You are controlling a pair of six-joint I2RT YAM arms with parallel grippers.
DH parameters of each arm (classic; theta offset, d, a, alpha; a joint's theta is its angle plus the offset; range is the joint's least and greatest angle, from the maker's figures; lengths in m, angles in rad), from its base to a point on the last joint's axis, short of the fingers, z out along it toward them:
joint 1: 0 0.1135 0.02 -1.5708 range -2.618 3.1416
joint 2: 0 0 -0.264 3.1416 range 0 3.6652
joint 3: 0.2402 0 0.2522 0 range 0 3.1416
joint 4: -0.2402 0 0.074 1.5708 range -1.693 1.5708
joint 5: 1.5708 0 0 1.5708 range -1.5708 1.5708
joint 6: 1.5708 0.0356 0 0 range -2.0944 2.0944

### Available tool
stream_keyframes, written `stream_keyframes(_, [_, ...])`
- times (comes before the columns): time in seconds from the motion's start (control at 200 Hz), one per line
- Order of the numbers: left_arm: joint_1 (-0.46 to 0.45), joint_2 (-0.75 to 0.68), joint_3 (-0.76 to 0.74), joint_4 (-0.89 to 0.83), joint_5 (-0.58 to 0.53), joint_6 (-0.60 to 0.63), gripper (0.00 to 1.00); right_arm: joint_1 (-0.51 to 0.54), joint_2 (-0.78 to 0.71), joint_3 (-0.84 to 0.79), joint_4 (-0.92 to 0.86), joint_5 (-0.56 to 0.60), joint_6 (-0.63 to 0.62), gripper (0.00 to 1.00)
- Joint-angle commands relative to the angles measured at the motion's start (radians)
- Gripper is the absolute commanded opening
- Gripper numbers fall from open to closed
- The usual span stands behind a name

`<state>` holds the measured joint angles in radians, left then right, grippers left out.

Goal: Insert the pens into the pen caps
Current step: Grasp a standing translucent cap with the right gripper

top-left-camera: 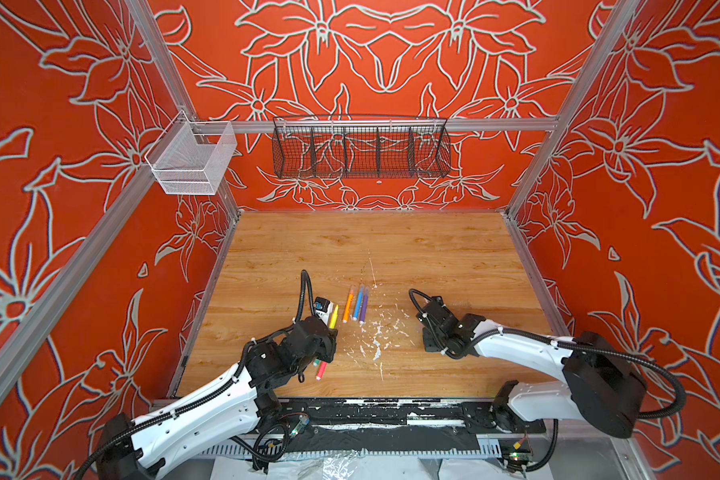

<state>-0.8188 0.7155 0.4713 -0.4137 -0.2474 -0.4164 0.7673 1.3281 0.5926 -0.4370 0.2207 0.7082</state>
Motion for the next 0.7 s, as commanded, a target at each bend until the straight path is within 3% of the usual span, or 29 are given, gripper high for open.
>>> stream_keyframes(0.0, [0.003, -0.011, -0.003, 0.002, 0.01, -0.007, 0.0, -0.003, 0.016, -0.003, -0.043, 0.021, 0.01, 0.2])
stream_keyframes(0.41, [0.002, -0.068, 0.017, -0.005, 0.15, -0.001, 0.0, 0.0, -0.023, 0.066, -0.014, 0.002, 0.022, 0.1])
stream_keyframes(0.555, [0.001, -0.047, 0.026, 0.052, 0.218, -0.011, 0.0, 0.0, -0.115, 0.083, -0.016, 0.008, 0.025, 0.08])
stream_keyframes(0.696, [-0.016, 0.061, 0.06, 0.134, 0.287, -0.016, 0.0, 0.0, -0.262, 0.058, 0.035, 0.005, 0.058, 0.07])
